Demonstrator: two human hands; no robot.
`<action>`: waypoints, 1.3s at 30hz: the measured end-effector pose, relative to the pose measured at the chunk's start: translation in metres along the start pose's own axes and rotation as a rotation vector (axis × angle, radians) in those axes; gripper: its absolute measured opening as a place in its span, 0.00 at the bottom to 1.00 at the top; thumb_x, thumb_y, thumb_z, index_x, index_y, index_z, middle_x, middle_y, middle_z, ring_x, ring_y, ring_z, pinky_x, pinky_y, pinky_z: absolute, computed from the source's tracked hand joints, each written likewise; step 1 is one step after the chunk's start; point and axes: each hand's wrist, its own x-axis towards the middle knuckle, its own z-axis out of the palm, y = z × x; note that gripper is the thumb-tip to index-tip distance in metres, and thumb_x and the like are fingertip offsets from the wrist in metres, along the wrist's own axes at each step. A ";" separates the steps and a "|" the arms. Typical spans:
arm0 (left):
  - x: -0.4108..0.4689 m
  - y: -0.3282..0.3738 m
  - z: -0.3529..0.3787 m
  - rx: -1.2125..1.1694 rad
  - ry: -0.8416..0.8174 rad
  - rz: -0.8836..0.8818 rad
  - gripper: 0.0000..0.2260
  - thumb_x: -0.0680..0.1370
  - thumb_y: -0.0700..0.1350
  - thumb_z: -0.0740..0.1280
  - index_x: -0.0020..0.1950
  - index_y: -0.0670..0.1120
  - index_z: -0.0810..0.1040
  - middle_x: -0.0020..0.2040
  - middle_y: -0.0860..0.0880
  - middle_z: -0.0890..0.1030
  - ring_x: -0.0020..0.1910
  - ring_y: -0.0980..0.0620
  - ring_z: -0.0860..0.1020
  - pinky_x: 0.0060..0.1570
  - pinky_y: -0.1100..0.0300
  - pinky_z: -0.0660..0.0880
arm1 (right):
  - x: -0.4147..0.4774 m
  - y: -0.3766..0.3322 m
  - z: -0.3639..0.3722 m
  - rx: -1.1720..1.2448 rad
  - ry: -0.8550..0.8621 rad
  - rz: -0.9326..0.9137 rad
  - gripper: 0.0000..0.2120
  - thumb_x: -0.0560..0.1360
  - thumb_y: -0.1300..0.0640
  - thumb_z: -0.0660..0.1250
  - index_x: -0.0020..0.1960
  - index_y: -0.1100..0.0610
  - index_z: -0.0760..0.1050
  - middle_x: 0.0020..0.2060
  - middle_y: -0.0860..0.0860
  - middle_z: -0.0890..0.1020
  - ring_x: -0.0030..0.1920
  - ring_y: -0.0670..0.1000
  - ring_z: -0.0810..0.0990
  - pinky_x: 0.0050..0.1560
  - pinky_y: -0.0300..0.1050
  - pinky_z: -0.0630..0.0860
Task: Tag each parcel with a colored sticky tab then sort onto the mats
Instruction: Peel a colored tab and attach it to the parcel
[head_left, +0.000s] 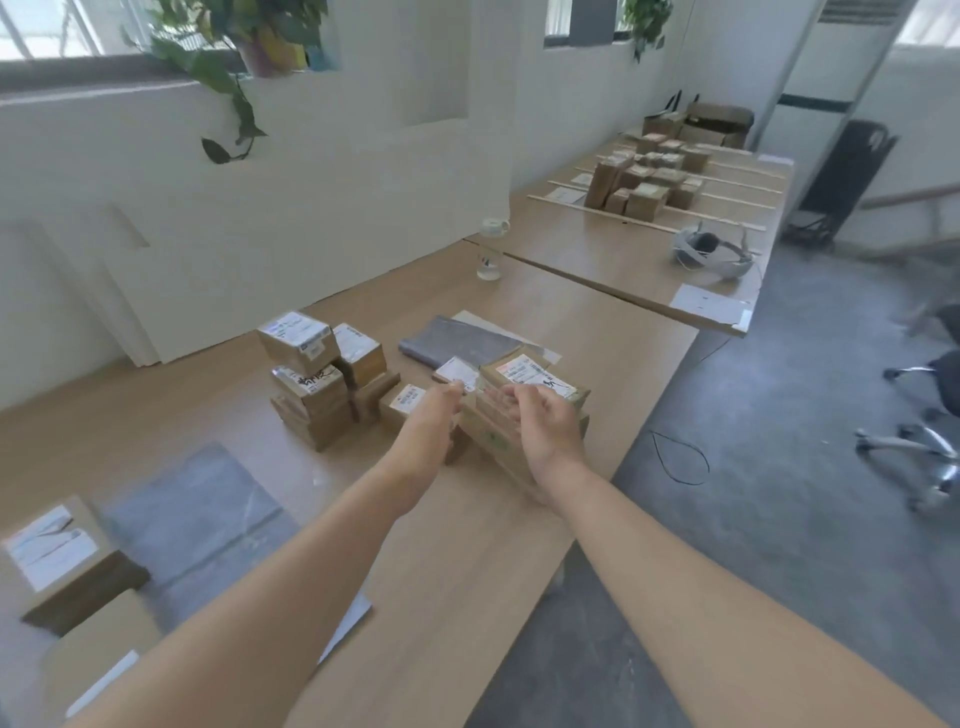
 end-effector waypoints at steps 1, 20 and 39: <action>0.010 0.001 0.009 0.001 -0.012 0.002 0.11 0.84 0.54 0.56 0.59 0.53 0.76 0.55 0.56 0.77 0.62 0.53 0.74 0.69 0.52 0.68 | 0.013 0.001 -0.007 -0.008 0.004 0.008 0.13 0.81 0.53 0.62 0.53 0.59 0.83 0.48 0.52 0.85 0.54 0.52 0.82 0.58 0.48 0.77; 0.139 -0.025 0.109 -0.025 0.186 -0.138 0.18 0.82 0.58 0.53 0.59 0.57 0.80 0.61 0.56 0.83 0.64 0.53 0.78 0.72 0.47 0.66 | 0.205 0.046 -0.076 -0.180 -0.010 0.019 0.19 0.76 0.48 0.60 0.38 0.63 0.74 0.29 0.50 0.71 0.34 0.52 0.68 0.38 0.49 0.67; 0.150 -0.027 0.102 -0.126 0.273 -0.189 0.19 0.83 0.60 0.53 0.54 0.55 0.82 0.54 0.54 0.86 0.56 0.48 0.80 0.65 0.48 0.73 | 0.211 0.044 -0.043 -0.310 -0.030 0.166 0.21 0.77 0.42 0.54 0.32 0.54 0.70 0.34 0.52 0.79 0.37 0.55 0.74 0.43 0.51 0.73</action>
